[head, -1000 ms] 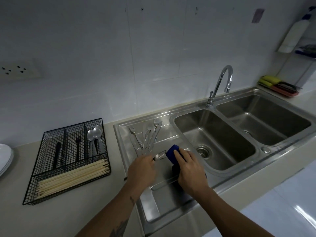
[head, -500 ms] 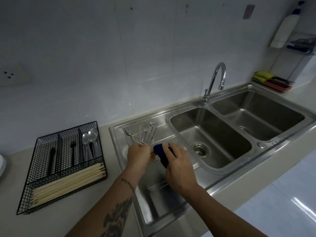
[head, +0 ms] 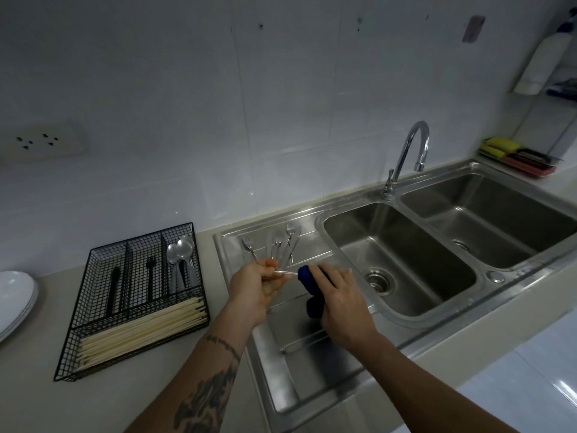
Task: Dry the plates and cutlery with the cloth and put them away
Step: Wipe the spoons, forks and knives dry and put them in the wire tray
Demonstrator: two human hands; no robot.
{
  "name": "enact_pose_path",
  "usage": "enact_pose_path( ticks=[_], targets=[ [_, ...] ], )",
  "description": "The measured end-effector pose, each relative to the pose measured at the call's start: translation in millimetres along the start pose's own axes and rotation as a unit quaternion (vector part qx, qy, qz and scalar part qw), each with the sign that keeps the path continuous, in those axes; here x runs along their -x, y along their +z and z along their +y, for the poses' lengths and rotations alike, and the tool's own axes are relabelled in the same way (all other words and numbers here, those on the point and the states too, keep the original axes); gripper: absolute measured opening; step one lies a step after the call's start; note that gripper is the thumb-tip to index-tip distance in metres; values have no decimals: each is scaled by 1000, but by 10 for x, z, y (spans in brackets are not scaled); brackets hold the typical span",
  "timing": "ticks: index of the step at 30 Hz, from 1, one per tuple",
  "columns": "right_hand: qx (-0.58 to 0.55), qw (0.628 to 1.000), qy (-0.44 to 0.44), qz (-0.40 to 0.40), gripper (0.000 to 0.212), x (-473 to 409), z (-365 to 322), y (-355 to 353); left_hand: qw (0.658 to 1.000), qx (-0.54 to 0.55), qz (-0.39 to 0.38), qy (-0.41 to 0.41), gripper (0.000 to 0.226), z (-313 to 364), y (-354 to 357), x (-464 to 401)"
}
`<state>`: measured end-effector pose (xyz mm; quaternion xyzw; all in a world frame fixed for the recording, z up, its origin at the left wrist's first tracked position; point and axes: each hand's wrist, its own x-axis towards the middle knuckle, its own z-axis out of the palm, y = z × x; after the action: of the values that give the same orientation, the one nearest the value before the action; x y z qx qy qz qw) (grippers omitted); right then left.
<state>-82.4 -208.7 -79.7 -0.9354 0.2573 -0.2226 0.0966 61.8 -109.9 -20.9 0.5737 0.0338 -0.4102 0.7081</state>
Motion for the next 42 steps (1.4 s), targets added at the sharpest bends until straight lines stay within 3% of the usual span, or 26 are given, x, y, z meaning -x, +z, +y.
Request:
enact_pose_path(
  ticks=[4,8,12,17,20,22,25,29,31,35,42],
  targets=[
    [-26,999,20,2,70,-66,0,-40,995,57,-85,-8,10,12,-24,74],
    [-74,996,47,17,61,-134,57,-70,989,6,-123,82,8,81,27,142],
    [-131,985,99,59,59,-170,38,-113,984,-80,-44,156,9,54,65,108],
    [-105,990,32,87,61,-209,-234,-151,983,-74,9,165,19,-31,113,50],
    [-34,998,-27,34,73,-171,-279,-36,985,-64,12,161,18,-62,103,63],
    [0,1000,-21,7,77,-125,-201,24,987,-43,27,149,15,-50,47,35],
    [16,1000,-2,-18,76,-107,-156,32,989,-29,46,136,13,-45,-82,-31],
    [35,996,-72,-36,82,-188,-303,70,989,-36,43,135,10,-49,-129,-101],
    [28,996,-66,-47,83,-236,-307,100,990,-15,54,131,11,-14,-163,-137],
    [18,995,-36,-96,80,-305,-271,197,985,36,115,121,11,27,-438,-307],
    [32,990,-77,-118,79,-628,-549,413,964,95,218,120,14,408,-1003,-619]
  ],
)
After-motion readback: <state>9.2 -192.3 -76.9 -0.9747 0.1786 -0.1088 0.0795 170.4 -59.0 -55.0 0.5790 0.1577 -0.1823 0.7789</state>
